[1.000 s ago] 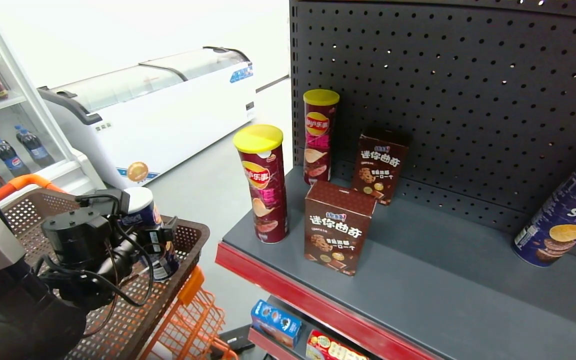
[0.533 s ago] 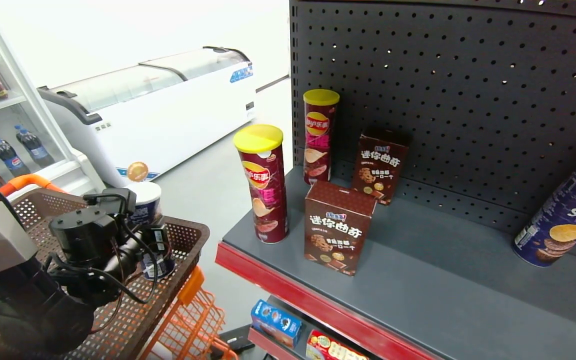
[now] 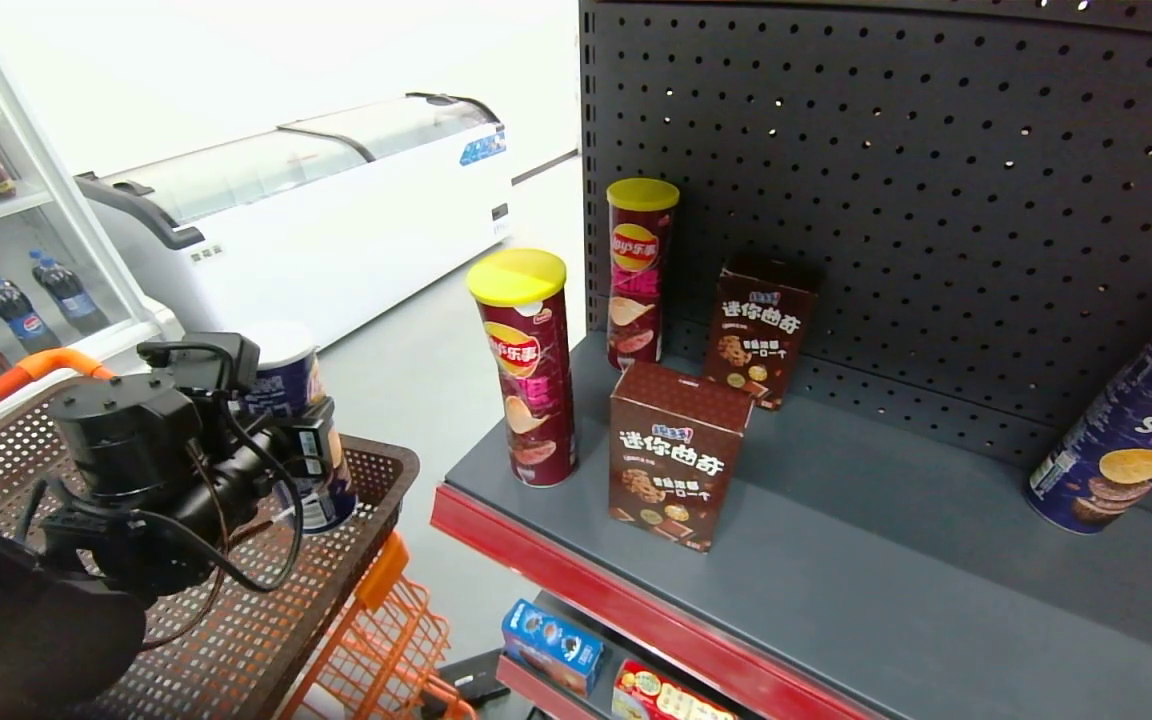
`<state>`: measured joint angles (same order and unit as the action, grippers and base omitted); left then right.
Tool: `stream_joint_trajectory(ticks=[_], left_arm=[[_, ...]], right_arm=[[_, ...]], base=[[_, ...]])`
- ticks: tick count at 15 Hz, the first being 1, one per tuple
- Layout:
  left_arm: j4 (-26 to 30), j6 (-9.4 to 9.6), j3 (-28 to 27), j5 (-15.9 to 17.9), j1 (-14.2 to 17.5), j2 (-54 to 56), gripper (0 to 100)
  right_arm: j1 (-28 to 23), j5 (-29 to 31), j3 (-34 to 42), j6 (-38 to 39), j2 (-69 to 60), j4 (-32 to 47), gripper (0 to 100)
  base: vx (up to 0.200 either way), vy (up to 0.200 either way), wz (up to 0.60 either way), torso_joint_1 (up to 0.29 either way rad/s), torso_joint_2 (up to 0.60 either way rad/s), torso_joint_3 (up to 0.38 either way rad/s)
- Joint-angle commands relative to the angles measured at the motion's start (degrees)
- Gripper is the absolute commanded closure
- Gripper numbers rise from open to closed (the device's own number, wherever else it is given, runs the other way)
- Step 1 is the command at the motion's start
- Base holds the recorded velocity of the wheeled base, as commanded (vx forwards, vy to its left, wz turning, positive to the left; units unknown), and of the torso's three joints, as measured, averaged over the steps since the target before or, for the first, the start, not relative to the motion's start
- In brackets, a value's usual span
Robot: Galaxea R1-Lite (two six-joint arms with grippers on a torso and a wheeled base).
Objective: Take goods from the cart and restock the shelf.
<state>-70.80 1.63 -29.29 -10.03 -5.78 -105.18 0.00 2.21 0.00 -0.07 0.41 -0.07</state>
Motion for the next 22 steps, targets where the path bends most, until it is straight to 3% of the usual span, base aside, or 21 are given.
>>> stream_joint_trajectory(ticks=[1, 4, 10, 11, 12, 15, 20, 22], left_arm=[[4.27, -0.23, -1.29, 0.28, -4.07, 10.17, 100], [6.03, -0.05, -3.40, 0.36, -7.76, 14.48, 100], [9.46, 0.04, -1.47, 0.01, -14.26, 20.01, 100], [9.28, 1.53, -0.06, -0.25, -14.44, 21.07, 100], [9.28, 1.62, 1.17, -0.25, -15.32, 21.68, 100], [9.28, 1.27, 6.18, -0.07, -20.24, 25.46, 100], [9.37, 0.30, 6.97, 0.36, -30.87, 26.78, 100], [9.37, -0.49, 6.79, 0.36, -33.60, 26.78, 100]], right_arm=[[0.00, -0.01, 0.00, -0.01, 0.02, -0.01, 0], [0.00, -0.01, 0.00, -0.01, 0.02, -0.01, 0], [0.00, -0.01, 0.00, -0.01, 0.02, -0.01, 0], [0.00, -0.01, 0.00, -0.01, 0.02, -0.01, 0], [0.00, -0.01, 0.00, -0.01, 0.02, -0.10, 0], [0.00, -0.01, 0.00, -0.01, 0.02, -0.01, 0], [0.00, -0.01, 0.00, -0.01, 0.02, -0.01, 0], [0.00, -0.01, 0.00, -0.01, 0.02, -0.10, 0]], base=[[0.000, 0.000, 0.00, 0.000, 0.00, 0.000], [0.000, 0.000, 0.00, 0.000, 0.00, 0.000], [0.000, 0.000, 0.00, 0.000, 0.00, 0.000], [0.000, 0.000, 0.00, 0.000, 0.00, 0.000], [0.000, 0.000, 0.00, 0.000, 0.00, 0.000], [0.000, 0.000, 0.00, 0.000, 0.00, 0.000], [0.000, 0.000, 0.00, 0.000, 0.00, 0.000], [0.000, 0.000, 0.00, 0.000, 0.00, 0.000]])
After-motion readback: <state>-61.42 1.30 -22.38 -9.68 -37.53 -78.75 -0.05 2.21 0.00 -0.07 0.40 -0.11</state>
